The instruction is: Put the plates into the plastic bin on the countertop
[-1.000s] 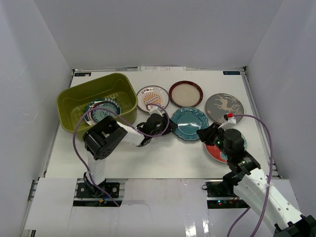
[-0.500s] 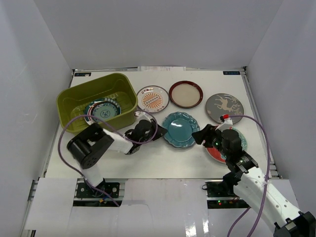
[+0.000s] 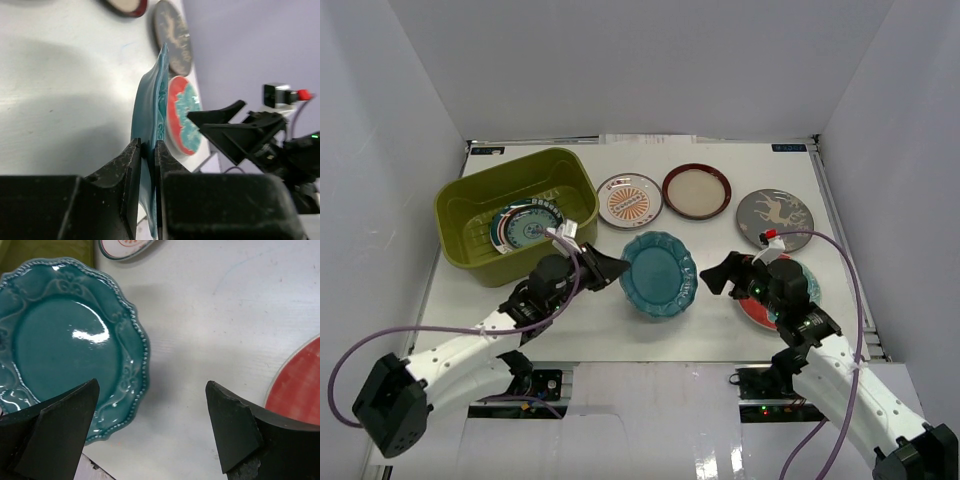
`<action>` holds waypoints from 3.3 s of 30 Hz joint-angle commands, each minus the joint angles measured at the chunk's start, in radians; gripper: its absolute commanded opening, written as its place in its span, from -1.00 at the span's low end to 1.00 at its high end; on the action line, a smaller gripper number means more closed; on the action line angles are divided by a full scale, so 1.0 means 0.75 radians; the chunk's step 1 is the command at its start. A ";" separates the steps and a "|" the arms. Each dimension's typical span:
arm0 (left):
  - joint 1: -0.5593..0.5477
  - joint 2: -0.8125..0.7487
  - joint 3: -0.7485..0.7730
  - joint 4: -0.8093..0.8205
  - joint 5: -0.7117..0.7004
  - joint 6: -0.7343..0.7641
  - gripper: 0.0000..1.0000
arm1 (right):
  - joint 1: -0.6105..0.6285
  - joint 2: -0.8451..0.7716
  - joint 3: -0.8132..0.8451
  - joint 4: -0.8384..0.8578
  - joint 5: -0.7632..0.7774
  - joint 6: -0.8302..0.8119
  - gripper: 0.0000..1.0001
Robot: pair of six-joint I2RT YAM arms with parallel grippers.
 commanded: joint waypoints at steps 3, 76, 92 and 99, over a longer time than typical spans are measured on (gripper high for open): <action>0.132 -0.285 0.219 -0.050 0.169 -0.065 -1.00 | -0.007 -0.042 0.089 0.061 -0.064 -0.025 0.86; 1.249 -0.040 0.506 -0.734 -0.119 0.548 0.96 | -0.009 0.111 0.226 0.014 -0.024 -0.115 0.40; -0.094 0.323 0.698 -0.492 0.134 0.440 0.64 | -0.013 -0.108 0.653 -0.142 0.312 -0.186 -0.44; -0.303 0.965 0.982 -0.318 0.263 0.370 0.64 | -0.011 -0.189 0.723 -0.256 0.307 -0.184 -0.22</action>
